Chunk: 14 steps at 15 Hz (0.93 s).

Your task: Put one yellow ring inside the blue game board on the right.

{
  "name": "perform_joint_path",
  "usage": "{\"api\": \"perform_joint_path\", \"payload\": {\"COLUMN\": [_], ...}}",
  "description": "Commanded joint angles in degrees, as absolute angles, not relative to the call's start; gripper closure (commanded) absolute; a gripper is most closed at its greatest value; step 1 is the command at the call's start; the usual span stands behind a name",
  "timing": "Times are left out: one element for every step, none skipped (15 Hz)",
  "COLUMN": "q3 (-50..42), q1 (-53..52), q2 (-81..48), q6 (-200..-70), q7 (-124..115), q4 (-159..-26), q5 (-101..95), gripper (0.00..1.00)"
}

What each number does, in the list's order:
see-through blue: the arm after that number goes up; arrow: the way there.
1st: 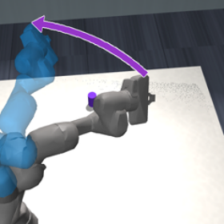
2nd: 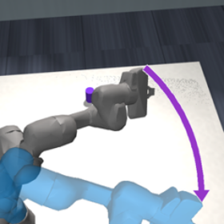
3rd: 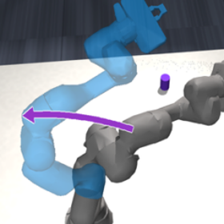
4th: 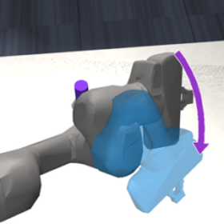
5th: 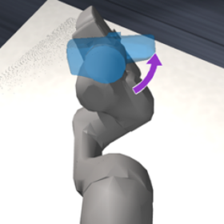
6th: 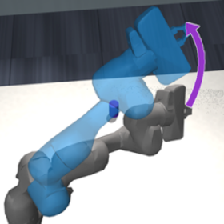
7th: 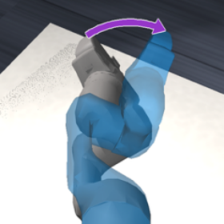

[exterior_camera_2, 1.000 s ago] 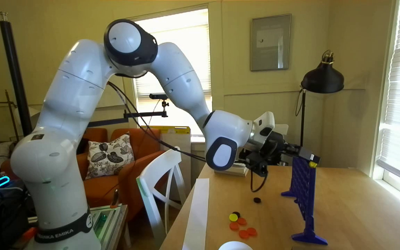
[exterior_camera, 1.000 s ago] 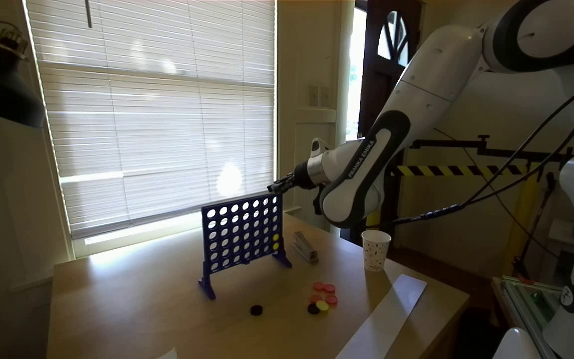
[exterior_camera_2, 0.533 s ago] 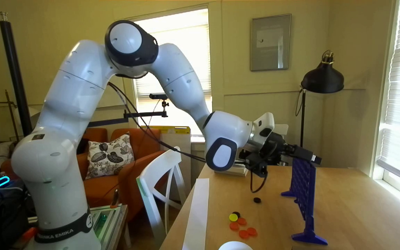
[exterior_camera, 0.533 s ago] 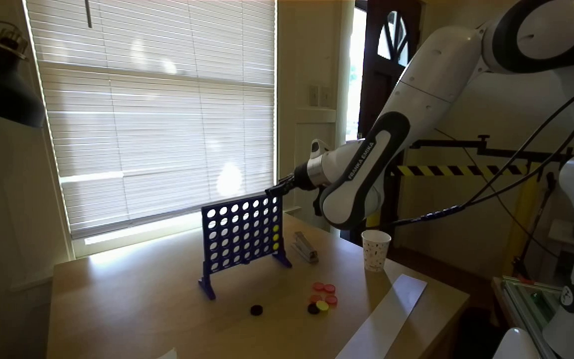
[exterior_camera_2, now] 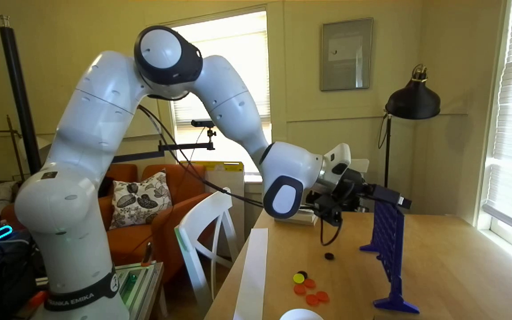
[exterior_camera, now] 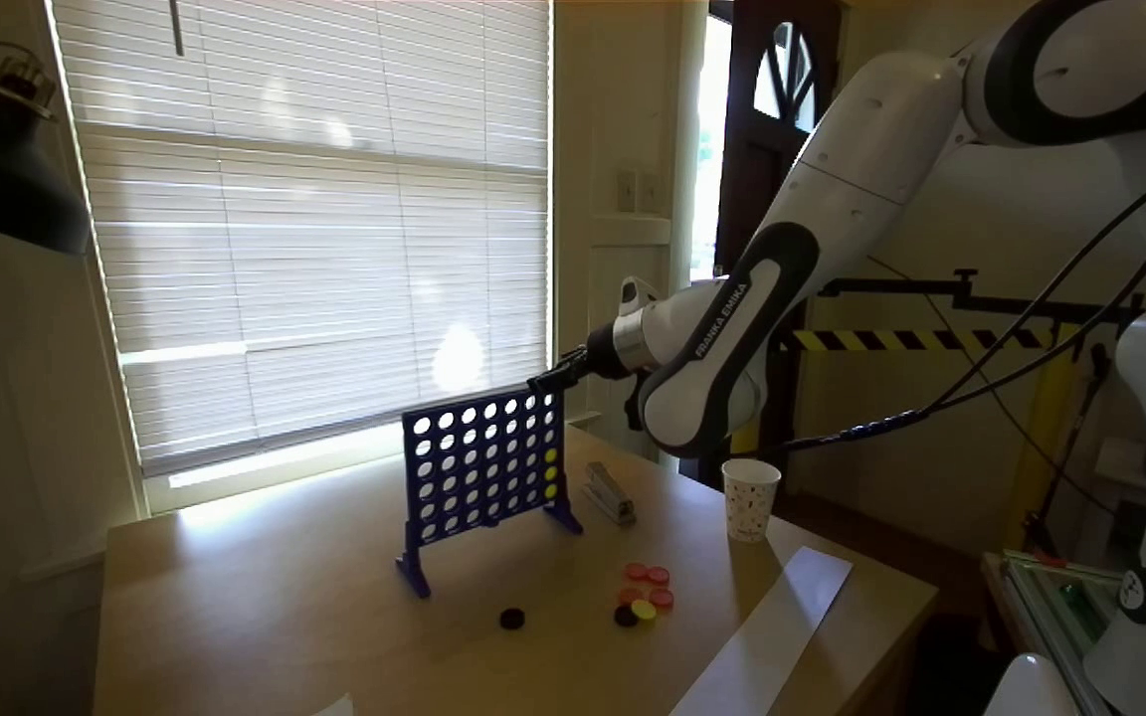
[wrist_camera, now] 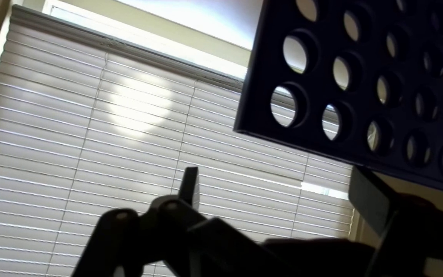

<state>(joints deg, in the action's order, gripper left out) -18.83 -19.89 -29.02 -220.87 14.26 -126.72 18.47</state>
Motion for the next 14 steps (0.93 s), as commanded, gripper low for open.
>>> {"api": "perform_joint_path", "payload": {"q3": [-19.03,-18.90,-18.87,-18.82,-19.00,-19.10,-19.38,-19.55,-19.87,-20.28,-21.05,-21.97,-23.25,-24.61], "q1": [-20.99,-20.92,-20.96,-21.01,-21.30,-21.51,-21.92,-22.12,-22.49,-23.04,-24.04,-25.18,-26.77,-28.43], "q2": [-26.91,-26.09,-25.10,-24.22,-23.39,-22.25,-21.28,-20.35,-19.55,-18.62,-17.63,-17.10,-16.51,-16.19], "q6": [-220.47,-219.93,-219.89,-219.78,-219.46,-218.83,-217.92,-217.10,-216.51,-215.33,-213.21,-211.80,-209.96,-208.40], "q7": [14.97,14.86,14.90,14.81,15.19,15.44,15.95,16.19,16.67,17.25,18.43,20.02,22.37,24.80], "q4": [-127.86,-128.34,-129.04,-129.59,-130.11,-130.77,-131.33,-131.82,-132.30,-132.81,-133.28,-133.52,-133.63,-133.66], "q5": [19.60,19.10,18.65,18.45,18.77,19.04,19.94,20.39,21.02,22.10,24.07,26.54,29.77,33.18], "gripper": [0.00,0.00,0.00,0.00,0.00,0.00,0.00,0.00,0.00,0.00,0.00,0.00,0.00,0.00]}}
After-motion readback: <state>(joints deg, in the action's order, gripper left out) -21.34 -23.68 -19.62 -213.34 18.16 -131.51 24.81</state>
